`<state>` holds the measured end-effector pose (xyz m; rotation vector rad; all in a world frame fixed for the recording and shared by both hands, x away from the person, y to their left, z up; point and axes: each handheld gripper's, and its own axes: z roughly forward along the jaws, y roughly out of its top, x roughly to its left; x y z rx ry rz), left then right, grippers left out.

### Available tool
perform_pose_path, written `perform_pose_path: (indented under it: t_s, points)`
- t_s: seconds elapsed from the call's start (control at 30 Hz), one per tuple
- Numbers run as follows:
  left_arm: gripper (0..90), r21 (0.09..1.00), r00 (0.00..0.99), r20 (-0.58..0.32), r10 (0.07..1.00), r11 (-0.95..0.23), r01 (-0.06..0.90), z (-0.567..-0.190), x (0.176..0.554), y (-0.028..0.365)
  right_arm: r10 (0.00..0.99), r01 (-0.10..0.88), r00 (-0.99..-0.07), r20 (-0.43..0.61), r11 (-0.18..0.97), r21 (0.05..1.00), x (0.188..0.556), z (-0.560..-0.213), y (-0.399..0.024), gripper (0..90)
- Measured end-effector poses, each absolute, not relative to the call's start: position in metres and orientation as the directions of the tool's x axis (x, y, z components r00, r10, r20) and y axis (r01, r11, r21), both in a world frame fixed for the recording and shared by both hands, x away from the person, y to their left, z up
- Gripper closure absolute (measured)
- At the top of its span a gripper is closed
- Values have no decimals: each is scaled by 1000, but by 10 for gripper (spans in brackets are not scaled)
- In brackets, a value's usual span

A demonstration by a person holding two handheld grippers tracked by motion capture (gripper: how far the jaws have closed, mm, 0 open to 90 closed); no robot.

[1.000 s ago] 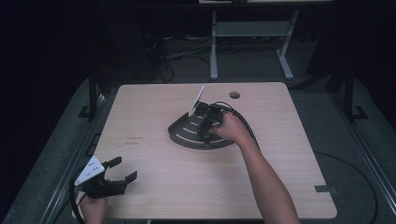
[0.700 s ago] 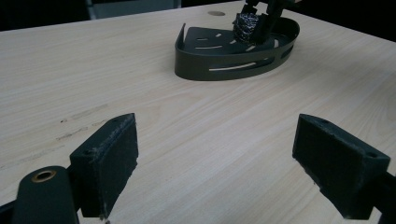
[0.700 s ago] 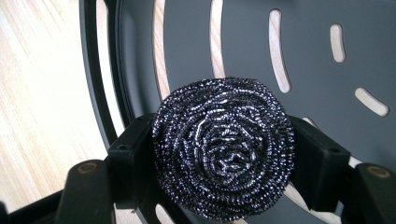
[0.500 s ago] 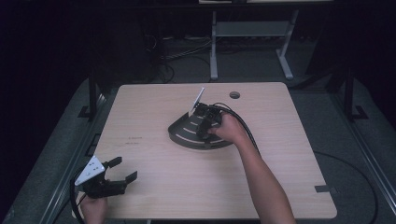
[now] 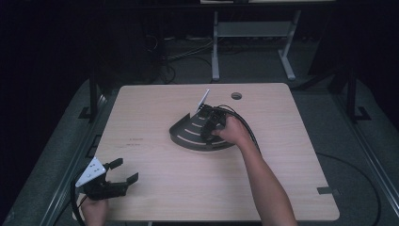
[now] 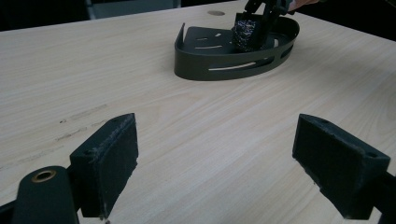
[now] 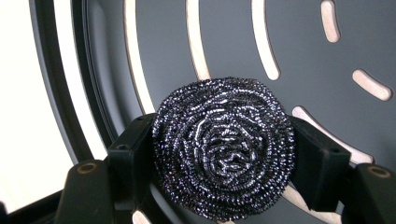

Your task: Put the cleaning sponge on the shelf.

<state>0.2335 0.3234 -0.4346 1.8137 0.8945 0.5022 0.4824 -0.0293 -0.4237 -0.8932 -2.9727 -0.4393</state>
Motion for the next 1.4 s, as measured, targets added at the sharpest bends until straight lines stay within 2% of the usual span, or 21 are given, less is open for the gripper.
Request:
perform_pose_path:
  t_s: [0.93,1.4]
  points:
    - [137,914,636,-64,769,-211,346,-434,233,324,555,555,-828,74,794,248,486,-429,-30,288]
    - [137,913,636,-61,769,-215,347,-434,234,324,571,565,-818,71,775,284,482,-418,-42,232]
